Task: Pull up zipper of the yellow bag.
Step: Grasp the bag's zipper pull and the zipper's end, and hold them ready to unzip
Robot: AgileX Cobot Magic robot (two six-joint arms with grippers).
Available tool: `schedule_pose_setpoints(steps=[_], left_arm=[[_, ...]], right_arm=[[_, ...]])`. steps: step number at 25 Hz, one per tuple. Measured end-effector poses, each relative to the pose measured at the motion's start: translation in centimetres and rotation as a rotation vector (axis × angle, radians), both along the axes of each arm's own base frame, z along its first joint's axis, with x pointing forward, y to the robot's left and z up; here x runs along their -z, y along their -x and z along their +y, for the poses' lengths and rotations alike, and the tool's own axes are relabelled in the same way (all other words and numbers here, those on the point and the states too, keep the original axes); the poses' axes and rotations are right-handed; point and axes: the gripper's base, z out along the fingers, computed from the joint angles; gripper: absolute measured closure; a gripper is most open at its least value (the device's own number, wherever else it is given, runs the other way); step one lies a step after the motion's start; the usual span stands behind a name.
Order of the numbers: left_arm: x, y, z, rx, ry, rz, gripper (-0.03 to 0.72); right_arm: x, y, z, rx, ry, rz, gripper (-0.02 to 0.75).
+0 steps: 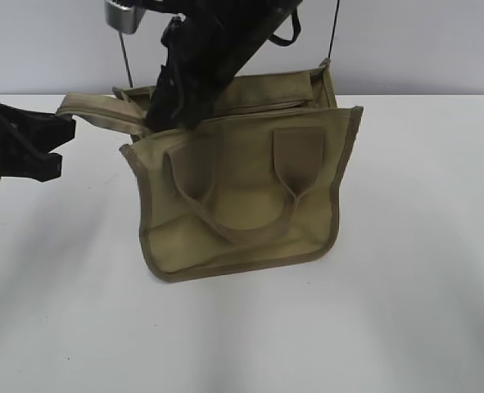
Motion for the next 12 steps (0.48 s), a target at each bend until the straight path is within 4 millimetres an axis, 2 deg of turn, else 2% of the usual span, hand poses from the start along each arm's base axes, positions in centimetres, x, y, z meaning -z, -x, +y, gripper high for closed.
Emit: schedule_pose_setpoints(steps=[5, 12], left_arm=[[0.0, 0.0, 0.0, 0.000, 0.000, -0.001, 0.680], [0.0, 0.0, 0.0, 0.001, 0.001, -0.002, 0.681]], right_arm=[[0.9, -0.5, 0.4, -0.012, 0.006, -0.046, 0.456], [1.3, -0.3, 0.5, -0.035, 0.023, -0.023, 0.457]])
